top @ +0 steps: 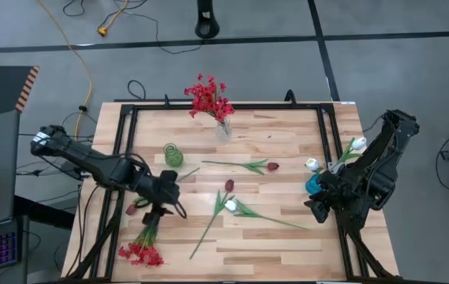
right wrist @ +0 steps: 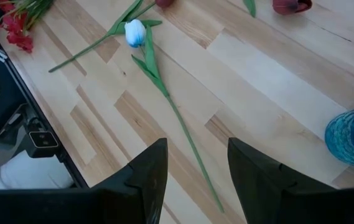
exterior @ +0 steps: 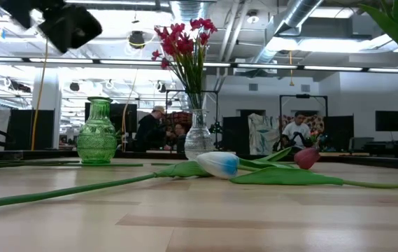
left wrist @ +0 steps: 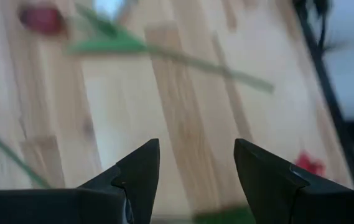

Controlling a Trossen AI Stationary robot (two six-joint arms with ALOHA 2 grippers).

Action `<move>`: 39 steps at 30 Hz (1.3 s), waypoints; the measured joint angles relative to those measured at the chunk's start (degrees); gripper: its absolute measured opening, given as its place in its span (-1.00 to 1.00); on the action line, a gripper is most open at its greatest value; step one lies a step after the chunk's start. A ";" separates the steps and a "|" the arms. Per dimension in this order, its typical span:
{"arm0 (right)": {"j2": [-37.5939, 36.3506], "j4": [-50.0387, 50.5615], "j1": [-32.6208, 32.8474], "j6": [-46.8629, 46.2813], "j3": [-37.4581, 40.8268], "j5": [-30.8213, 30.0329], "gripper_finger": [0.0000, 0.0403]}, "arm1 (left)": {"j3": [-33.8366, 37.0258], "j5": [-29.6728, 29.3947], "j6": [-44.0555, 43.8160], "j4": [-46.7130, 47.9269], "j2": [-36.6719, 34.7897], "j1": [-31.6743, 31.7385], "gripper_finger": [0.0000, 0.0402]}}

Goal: Sort flowers into vase by color
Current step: Put the red flowers into the transparent vase

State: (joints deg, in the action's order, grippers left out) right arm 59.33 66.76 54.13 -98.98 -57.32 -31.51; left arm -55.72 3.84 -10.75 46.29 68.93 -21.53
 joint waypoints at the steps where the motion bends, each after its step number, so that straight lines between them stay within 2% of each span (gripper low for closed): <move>1: 0.00 0.01 -0.01 0.00 0.00 0.00 -0.03 | -0.02 0.04 0.22 0.14 0.50 -0.44 -0.03; 16: 0.02 -3.39 -0.01 -0.01 0.00 0.00 -0.03 | -0.04 0.25 23.03 6.18 14.72 -7.50 -0.03; 27: 0.02 -5.79 0.24 -0.01 0.00 0.22 -0.03 | -0.02 -5.53 35.22 12.97 17.13 -11.13 -0.03; 33: 0.00 -10.33 1.29 0.02 0.00 2.63 -0.03 | -0.04 -4.61 40.24 13.34 20.84 -13.49 -0.03; 39: 0.18 -10.79 4.14 0.04 0.00 3.19 -0.03 | -0.04 -4.59 44.09 13.37 25.39 -15.37 -0.03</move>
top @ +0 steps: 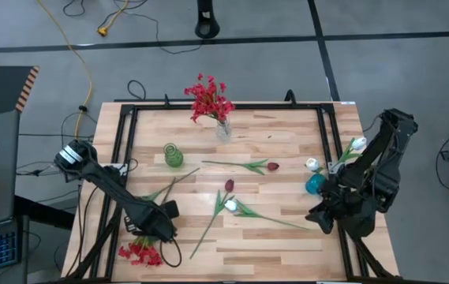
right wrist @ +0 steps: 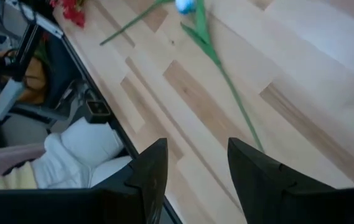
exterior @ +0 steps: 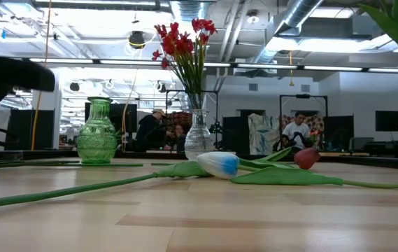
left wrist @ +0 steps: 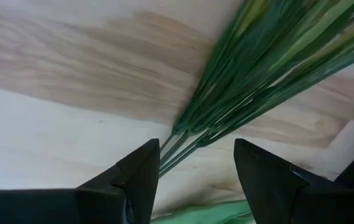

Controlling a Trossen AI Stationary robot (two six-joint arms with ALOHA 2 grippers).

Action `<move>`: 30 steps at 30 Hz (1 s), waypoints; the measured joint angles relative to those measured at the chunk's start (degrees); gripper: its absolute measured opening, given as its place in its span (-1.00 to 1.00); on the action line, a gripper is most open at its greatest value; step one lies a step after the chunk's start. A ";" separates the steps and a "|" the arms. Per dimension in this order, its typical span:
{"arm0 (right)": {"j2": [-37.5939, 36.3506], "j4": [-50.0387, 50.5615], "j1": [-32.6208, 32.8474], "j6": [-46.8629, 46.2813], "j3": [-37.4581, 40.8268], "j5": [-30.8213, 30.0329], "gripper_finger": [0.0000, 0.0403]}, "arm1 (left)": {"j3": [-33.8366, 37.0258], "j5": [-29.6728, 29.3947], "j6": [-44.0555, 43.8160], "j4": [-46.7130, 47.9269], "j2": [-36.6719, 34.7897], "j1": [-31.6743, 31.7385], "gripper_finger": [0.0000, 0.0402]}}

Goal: Sort flowers into vase by color
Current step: Put the red flowers into the transparent vase

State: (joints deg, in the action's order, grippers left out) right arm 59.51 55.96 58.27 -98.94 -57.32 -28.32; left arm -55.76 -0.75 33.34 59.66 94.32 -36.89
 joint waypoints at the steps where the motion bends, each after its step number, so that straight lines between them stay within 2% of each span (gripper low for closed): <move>1: 0.24 -0.03 0.40 -0.01 0.00 0.00 -0.03 | 0.00 -0.34 0.11 -0.03 0.63 -0.25 -0.03; 6: 2.77 -0.79 1.80 0.00 0.00 -0.03 -0.03 | -0.01 -2.03 0.23 -0.68 2.78 -0.53 -0.03; 17: 12.82 -6.94 4.57 0.00 -0.02 -0.02 -0.03 | 0.17 0.51 0.70 -3.75 3.37 -0.60 -0.03; 21: 16.62 -10.10 5.87 -0.01 -0.02 -0.02 -0.03 | 0.17 0.48 2.95 -5.47 3.37 -0.60 -0.03; 30: 23.94 -13.13 6.31 -0.02 -0.02 -0.24 -0.03 | 0.63 0.47 1.52 -9.61 3.31 -0.35 -0.03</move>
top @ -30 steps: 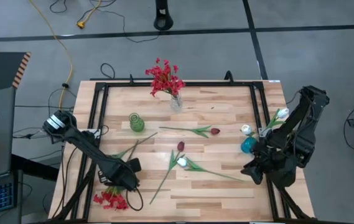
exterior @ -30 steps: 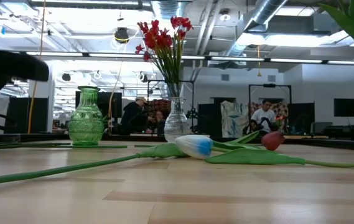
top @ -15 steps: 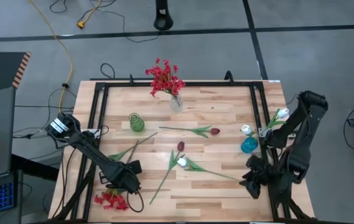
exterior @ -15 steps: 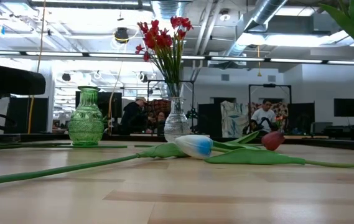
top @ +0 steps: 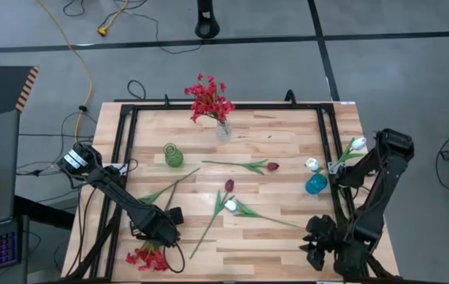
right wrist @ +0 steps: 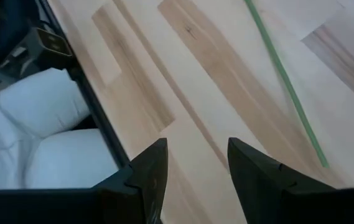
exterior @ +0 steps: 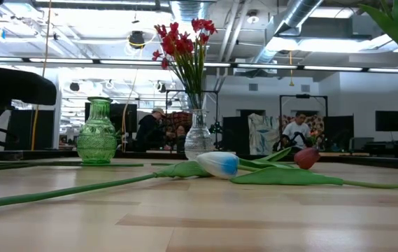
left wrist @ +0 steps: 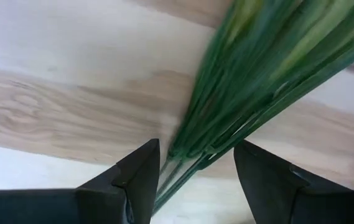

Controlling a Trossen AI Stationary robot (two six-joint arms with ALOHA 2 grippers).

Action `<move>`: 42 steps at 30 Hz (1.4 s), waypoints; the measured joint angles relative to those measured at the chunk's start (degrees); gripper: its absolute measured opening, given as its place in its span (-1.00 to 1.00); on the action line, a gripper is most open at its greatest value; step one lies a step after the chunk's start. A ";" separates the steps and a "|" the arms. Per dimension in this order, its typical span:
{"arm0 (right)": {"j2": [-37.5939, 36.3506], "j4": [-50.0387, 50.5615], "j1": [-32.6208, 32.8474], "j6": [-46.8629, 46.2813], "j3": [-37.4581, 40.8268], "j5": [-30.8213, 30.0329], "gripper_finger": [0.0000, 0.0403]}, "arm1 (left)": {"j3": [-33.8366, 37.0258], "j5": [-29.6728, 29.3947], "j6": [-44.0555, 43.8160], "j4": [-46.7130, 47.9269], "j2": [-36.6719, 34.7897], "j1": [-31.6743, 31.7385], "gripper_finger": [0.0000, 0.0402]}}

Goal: Sort flowers into vase by color
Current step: Put the red flowers into the transparent vase

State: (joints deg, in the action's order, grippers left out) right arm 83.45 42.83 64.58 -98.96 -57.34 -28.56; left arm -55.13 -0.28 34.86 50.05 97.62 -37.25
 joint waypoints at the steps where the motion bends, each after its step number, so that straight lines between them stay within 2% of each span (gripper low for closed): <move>1: 0.69 -0.21 -0.28 0.00 0.00 -0.02 -0.03 | 0.22 0.03 -0.59 -0.80 0.00 0.03 -0.03; 7: 4.18 -2.49 -3.28 0.23 0.00 -0.52 -0.03 | 1.16 -0.56 -2.81 -1.98 -0.07 0.63 -0.03; 12: 6.01 -3.11 -7.24 0.47 0.00 -4.78 -0.03 | 1.20 -0.23 -6.90 -2.74 -0.07 1.38 -0.03; 18: 6.90 -3.47 -12.15 1.51 0.00 -5.90 -0.03 | 1.20 -0.54 -11.06 -3.46 -0.07 1.85 -0.05; 27: 6.92 -9.28 -16.90 12.38 0.00 -5.96 -0.03 | 1.20 -1.05 -12.01 -3.72 -0.07 1.87 -0.46; 36: 6.92 -10.69 -19.05 13.96 0.00 -5.99 -0.03 | 1.20 -3.14 -12.02 -4.55 -0.07 1.86 -0.92; 42: 6.92 -10.71 -20.18 13.99 0.00 -6.01 -0.03 | 1.22 -4.72 -12.01 -5.64 -0.07 1.85 -0.96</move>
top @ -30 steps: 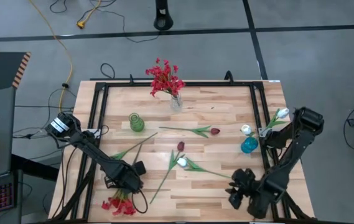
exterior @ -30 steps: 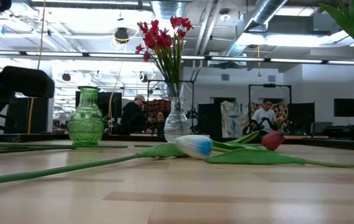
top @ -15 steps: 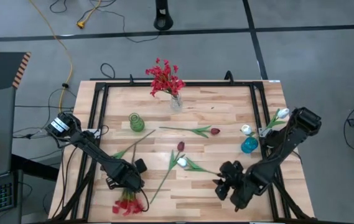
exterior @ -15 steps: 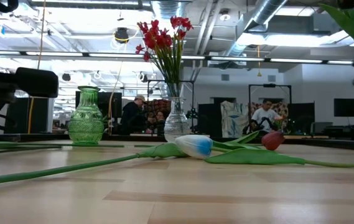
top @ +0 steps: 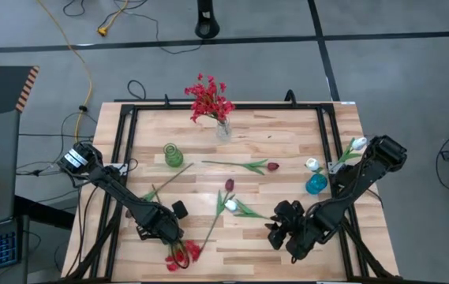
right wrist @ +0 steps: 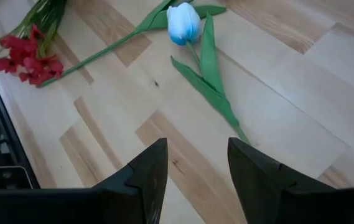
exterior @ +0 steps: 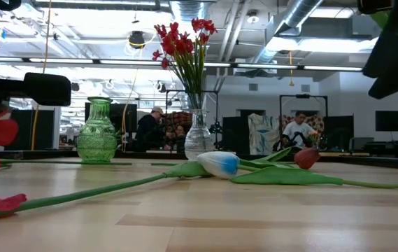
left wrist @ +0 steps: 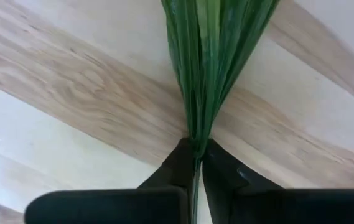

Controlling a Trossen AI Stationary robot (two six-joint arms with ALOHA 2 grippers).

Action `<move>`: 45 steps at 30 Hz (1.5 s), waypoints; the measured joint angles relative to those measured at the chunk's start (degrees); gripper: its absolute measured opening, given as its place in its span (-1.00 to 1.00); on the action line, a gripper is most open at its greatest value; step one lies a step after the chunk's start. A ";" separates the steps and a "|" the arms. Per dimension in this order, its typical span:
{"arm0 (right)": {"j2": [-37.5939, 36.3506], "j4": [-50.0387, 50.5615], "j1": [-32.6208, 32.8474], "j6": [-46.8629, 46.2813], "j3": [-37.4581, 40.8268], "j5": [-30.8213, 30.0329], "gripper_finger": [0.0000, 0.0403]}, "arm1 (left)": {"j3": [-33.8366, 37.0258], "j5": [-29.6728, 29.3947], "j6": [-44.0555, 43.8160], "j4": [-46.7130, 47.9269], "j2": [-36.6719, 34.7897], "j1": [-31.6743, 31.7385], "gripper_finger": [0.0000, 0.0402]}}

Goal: Sort flowers into vase by color
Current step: Put the red flowers into the transparent vase

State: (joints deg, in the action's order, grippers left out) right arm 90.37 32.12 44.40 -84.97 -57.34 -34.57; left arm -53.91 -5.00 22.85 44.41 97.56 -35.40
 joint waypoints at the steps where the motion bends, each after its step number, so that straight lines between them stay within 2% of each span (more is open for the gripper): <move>1: 0.00 0.00 -0.02 0.00 0.00 0.00 -0.03 | 0.00 -0.86 0.00 -0.21 -0.08 0.00 -0.97; 6: 0.00 0.00 -0.70 0.00 0.00 -0.02 -0.03 | -1.72 -4.08 -1.40 -0.37 -0.36 0.69 -0.99; 14: -0.02 0.00 -0.72 0.00 0.00 -0.02 -0.03 | -8.94 -4.82 -4.68 1.59 -0.42 4.13 -0.99; 20: -0.02 0.19 -0.70 0.01 0.00 -0.02 -0.03 | -13.97 -9.28 -6.27 1.52 -0.79 7.98 -0.99; 26: -0.04 0.30 -0.70 0.02 0.00 -0.02 -0.03 | -16.81 -6.86 -6.67 0.19 -2.05 11.34 -0.99; 33: -0.04 0.39 -0.70 0.00 0.00 -0.02 -0.03 | -16.82 -1.43 -9.60 -10.77 -2.05 14.18 -0.99; 40: -0.04 0.39 -0.70 0.00 0.00 -0.01 -0.03 | -16.83 -1.46 -11.36 -27.84 -2.05 15.91 -0.99; 45: -0.04 0.40 -0.70 0.00 0.00 -0.02 -0.03 | -16.83 -4.64 -11.17 -41.63 -2.05 16.79 -1.00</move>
State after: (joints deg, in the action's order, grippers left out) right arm 90.32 32.51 43.70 -84.97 -57.34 -34.59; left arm -70.74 -9.64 11.68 2.78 95.50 -18.61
